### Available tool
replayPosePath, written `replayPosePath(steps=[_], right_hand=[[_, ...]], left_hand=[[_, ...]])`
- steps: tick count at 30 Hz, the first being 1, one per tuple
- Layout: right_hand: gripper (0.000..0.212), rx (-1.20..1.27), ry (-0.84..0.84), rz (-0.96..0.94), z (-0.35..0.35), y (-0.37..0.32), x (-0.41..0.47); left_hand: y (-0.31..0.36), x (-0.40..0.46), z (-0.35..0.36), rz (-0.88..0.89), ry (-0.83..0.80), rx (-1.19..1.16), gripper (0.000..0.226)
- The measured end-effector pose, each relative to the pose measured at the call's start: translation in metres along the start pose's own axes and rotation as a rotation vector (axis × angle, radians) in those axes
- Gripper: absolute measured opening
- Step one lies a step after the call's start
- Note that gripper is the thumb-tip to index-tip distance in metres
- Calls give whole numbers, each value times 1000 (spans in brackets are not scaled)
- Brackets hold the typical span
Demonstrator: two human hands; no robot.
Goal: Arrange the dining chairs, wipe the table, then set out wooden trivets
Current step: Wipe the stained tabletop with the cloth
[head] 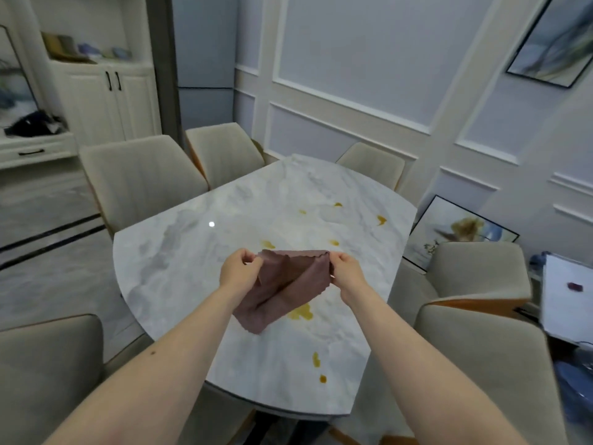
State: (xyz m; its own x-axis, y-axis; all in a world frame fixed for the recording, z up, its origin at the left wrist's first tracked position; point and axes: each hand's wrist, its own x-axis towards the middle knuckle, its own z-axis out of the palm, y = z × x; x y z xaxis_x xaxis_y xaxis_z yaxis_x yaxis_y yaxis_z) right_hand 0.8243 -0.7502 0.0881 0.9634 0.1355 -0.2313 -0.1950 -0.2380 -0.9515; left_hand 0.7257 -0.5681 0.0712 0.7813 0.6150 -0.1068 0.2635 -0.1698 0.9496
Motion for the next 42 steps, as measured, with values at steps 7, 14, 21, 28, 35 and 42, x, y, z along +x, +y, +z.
replayPosePath(steps=[7, 14, 21, 28, 35, 42], right_hand=[[34, -36, 185, -209, -20, -68, 27], [23, -81, 247, -276, -41, -75, 21], [30, -272, 113, -70, -47, 37, 10], [30, -334, 86, 135, -31, 116, 37], [27, -470, 302, 83, -17, 119, 77], [33, -790, 258, 204, 55, 150, 58]], left_hand=[[67, 61, -8, 211, 12, 0, 7], [86, 68, 4, 319, -48, -107, 22], [-17, 53, 31, 157, -174, 59, 19], [-85, 50, 59, -19, -179, 236, 10], [-92, 73, 89, -22, -44, 299, 52], [-134, 50, 126, 154, -37, 583, 48]])
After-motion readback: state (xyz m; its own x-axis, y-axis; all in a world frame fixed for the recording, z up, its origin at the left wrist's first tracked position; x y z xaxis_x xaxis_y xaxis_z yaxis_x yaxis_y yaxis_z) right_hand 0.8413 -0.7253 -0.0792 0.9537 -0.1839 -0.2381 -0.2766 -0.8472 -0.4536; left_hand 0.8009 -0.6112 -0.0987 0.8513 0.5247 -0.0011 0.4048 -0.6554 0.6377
